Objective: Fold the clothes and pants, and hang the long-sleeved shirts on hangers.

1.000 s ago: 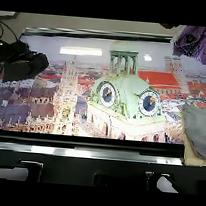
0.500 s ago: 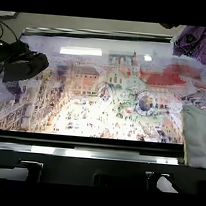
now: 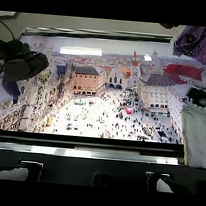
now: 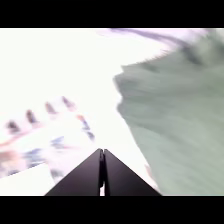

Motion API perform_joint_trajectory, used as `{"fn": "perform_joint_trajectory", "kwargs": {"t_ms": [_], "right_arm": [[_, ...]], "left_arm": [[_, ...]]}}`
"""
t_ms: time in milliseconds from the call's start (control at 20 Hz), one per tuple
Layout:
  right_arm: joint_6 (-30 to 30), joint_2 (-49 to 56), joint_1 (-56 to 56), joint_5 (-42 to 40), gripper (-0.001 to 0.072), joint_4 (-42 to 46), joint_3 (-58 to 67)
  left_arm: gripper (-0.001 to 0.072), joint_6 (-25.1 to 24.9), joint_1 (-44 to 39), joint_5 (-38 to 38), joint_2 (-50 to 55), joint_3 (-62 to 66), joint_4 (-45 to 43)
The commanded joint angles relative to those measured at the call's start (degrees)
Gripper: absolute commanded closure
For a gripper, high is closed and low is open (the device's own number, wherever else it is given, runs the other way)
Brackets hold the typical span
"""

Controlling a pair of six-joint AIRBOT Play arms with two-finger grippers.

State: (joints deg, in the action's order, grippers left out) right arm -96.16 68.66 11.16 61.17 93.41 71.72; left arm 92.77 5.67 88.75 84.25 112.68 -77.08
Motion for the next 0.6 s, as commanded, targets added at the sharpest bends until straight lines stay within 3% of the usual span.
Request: {"fn": "perform_joint_trajectory", "kwargs": {"t_ms": [0, 300, 550], "right_arm": [[8.8, 0.0, -16.3, -4.3, 0.0672, -7.6, 1.5], [8.7, -0.1, -34.8, -3.1, 0.0672, -8.3, 1.5], [8.7, -0.1, -36.2, -4.0, 0.0672, -8.1, 1.5]], "left_arm": [[0.0691, -5.9, -0.4, -4.7, -8.0, -8.8, -2.4], [0.069, -7.5, -0.6, -18.4, -28.6, -35.8, -5.6], [0.0688, -7.3, -0.6, -16.8, -30.7, -37.5, -5.9]]}}
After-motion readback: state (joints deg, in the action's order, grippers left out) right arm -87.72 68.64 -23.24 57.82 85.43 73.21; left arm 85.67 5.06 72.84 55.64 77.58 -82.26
